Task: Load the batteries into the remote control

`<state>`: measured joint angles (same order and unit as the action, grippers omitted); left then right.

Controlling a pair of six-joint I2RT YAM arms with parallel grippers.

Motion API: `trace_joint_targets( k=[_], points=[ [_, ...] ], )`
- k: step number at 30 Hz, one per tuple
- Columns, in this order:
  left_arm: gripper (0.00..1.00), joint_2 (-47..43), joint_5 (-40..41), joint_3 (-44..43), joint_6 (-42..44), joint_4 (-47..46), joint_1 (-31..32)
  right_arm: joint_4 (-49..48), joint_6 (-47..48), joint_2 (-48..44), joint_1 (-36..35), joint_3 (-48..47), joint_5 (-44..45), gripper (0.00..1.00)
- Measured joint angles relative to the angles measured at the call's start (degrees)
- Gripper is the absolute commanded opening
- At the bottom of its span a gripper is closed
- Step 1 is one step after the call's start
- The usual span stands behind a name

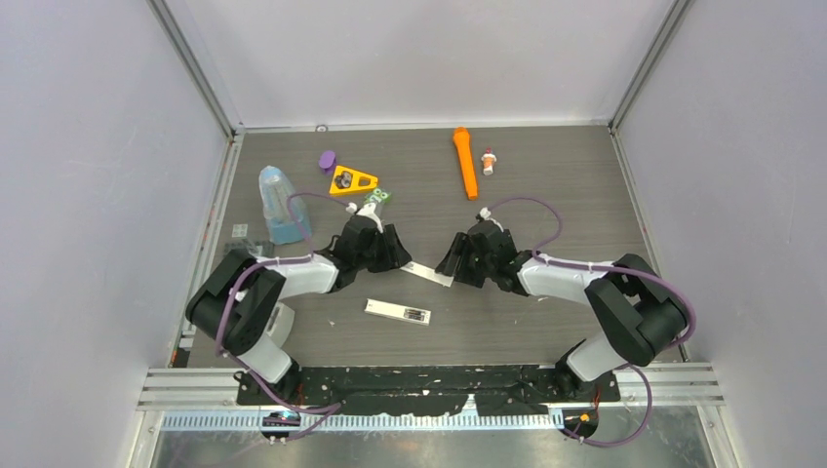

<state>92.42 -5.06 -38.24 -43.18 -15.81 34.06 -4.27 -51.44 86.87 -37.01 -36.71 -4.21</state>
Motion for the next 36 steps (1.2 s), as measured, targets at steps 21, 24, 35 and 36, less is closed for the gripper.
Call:
trace_joint_targets(
  k=[21, 24, 35, 36],
  points=[
    [0.47, -17.7, -7.6, 6.7, -7.3, 6.4, 5.6, 5.7, -0.2, -13.1, -1.4, 8.5, -5.7, 0.59],
    [0.47, -20.1, -7.6, 7.9, -8.2, 8.1, 7.4, 5.3, -0.5, -15.1, -2.0, 9.6, -6.5, 0.59],
    [0.41, -27.4, -7.5, 12.0, -10.8, 11.0, 11.2, 1.5, -3.0, -15.8, -5.6, 14.1, -7.8, 0.59],
    [0.4, -27.4, -7.5, 12.4, -10.9, 11.0, 11.3, 1.0, -3.3, -15.7, -5.6, 14.2, -7.8, 0.59]
  ],
)
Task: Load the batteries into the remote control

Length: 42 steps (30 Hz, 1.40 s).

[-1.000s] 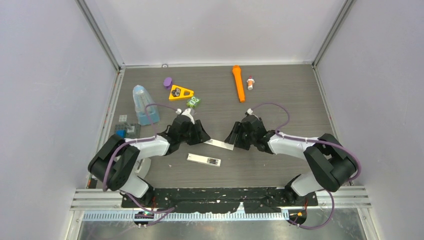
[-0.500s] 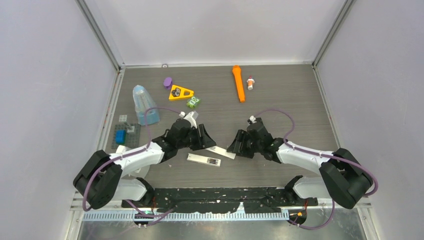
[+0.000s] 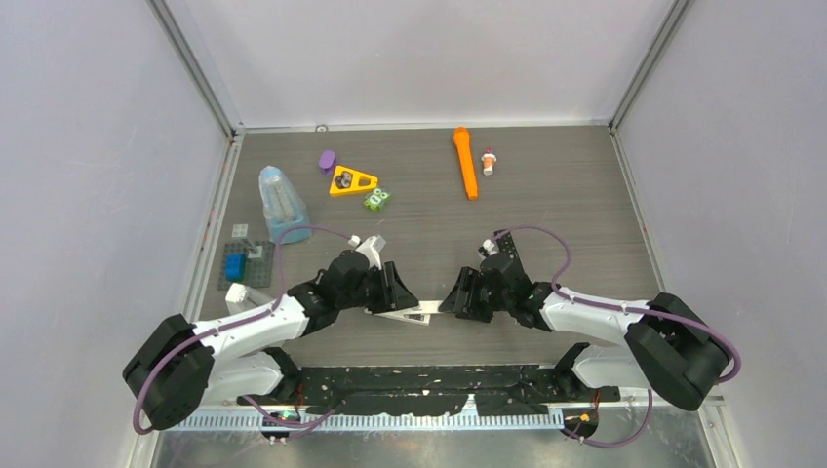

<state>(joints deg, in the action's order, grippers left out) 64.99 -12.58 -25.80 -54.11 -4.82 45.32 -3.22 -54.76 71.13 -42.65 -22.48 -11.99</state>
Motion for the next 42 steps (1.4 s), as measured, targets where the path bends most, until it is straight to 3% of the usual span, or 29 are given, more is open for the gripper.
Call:
trace_joint_targets(
  k=[12, 19, 25, 33, 42],
  points=[
    [0.23, 0.0, 0.2, 1.2, -1.5, 0.1, 0.5, -2.9, -2.1, 0.5, 0.0, 0.9, 0.2, 0.59],
    [0.01, 1.3, 0.1, 1.2, -1.3, 0.0, 1.0, -3.5, -3.1, 0.9, 0.0, 1.0, 0.3, 0.59],
    [0.0, 1.5, -0.5, 1.2, -0.7, -0.5, 1.2, -4.9, -4.0, 1.7, 0.0, 0.9, 0.3, 0.6],
    [0.0, 0.5, -0.5, -1.3, 2.0, 2.3, 1.2, -1.3, -2.5, -4.0, 0.0, 1.3, 0.5, 0.71],
    [0.0, -8.5, -6.2, -6.6, 3.8, 9.5, -0.4, 9.3, 5.6, -28.7, 0.0, 1.0, 0.9, 0.99]
  ],
)
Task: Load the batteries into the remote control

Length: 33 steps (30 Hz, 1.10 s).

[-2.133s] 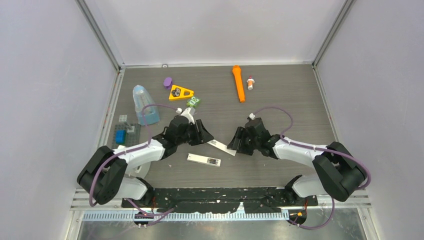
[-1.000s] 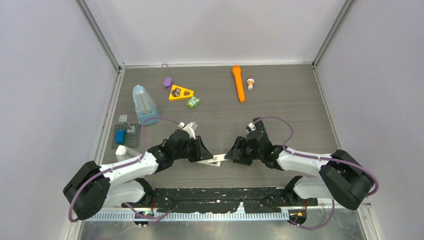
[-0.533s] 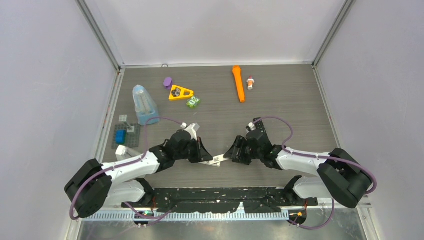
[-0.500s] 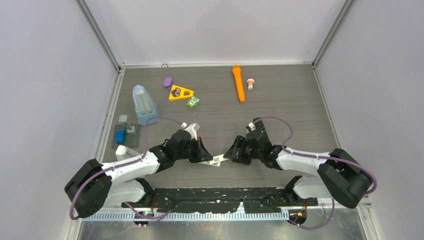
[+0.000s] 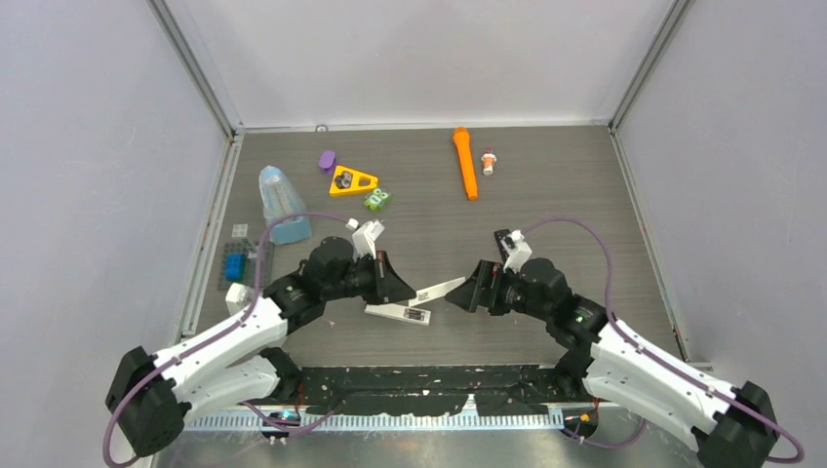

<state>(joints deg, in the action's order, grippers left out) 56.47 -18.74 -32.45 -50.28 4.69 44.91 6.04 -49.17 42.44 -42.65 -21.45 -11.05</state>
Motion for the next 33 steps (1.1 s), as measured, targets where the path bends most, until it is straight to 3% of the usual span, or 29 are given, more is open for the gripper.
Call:
trace_joint_targets(
  k=[11, 16, 21, 25, 33],
  points=[
    [0.0, -11.1, -15.0, -10.7, 6.2, 11.6, -2.9, 12.6, 15.3, -12.1, 0.0, -16.2, 1.6, 0.96],
    [0.0, -14.9, -19.4, -12.8, 8.2, 14.6, -3.0, 14.4, 22.4, -13.6, 0.0, -20.7, -5.3, 1.0],
    [0.0, -16.8, -23.7, -13.8, 7.4, 14.2, -3.0, 17.0, 26.9, -13.6, 0.0, -21.5, -13.9, 0.97],
    [0.0, -17.6, -25.9, -14.2, 5.9, 12.9, -3.0, 17.6, 28.1, -13.5, 0.0, -21.5, -19.5, 0.84],
    [0.0, -17.6, -27.0, -14.3, 4.0, 11.3, -3.0, 13.7, 25.9, -11.7, 0.0, -21.2, -25.7, 0.44]
  ],
)
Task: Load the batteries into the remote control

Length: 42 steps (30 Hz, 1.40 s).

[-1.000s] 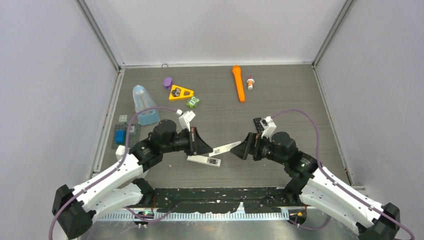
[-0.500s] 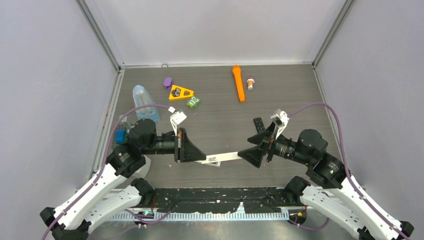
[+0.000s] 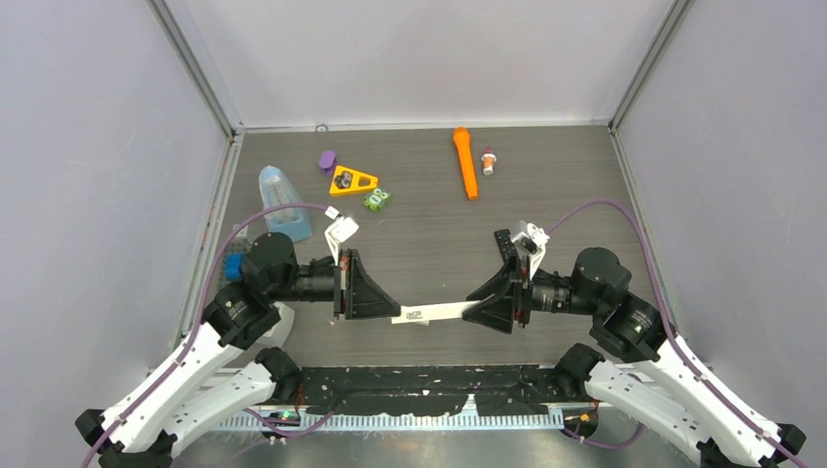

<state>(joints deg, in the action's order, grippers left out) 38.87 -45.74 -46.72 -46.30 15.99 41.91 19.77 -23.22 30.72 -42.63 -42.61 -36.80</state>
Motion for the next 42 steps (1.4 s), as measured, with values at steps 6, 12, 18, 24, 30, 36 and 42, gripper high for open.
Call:
trace_joint_targets(
  k=[6, 12, 18, 24, 30, 36, 42],
  points=[
    [0.02, 0.0, -0.4, 0.0, -1.4, -1.1, 0.0, -2.8, -2.7, 2.1, 0.0, 0.7, -2.1, 0.08],
    [0.64, -0.4, 2.6, -0.2, 0.4, 0.8, -0.6, -6.0, -6.2, 2.3, -0.1, 2.3, -3.8, 0.05],
    [0.84, -3.6, 19.5, -0.3, 5.0, 13.4, -0.5, -9.1, -11.7, 3.8, 0.0, 8.8, 2.3, 0.05],
    [0.84, -6.3, 41.9, 5.3, 5.0, 22.4, -0.8, -15.1, -20.9, 8.7, -0.1, 16.4, 10.3, 0.05],
    [0.82, -4.4, 51.9, 13.3, 3.6, 23.2, -1.1, -24.3, -29.0, 21.8, -2.8, 19.1, 15.3, 0.05],
    [0.82, -3.7, 54.5, 21.6, 1.5, 18.0, -1.2, -36.8, -35.7, 34.4, -5.4, 19.6, 16.9, 0.05],
    [0.82, -4.3, 55.2, 26.0, 0.0, 12.9, -2.2, -45.9, -39.9, 44.2, -6.4, 19.4, 16.3, 0.05]
  ],
)
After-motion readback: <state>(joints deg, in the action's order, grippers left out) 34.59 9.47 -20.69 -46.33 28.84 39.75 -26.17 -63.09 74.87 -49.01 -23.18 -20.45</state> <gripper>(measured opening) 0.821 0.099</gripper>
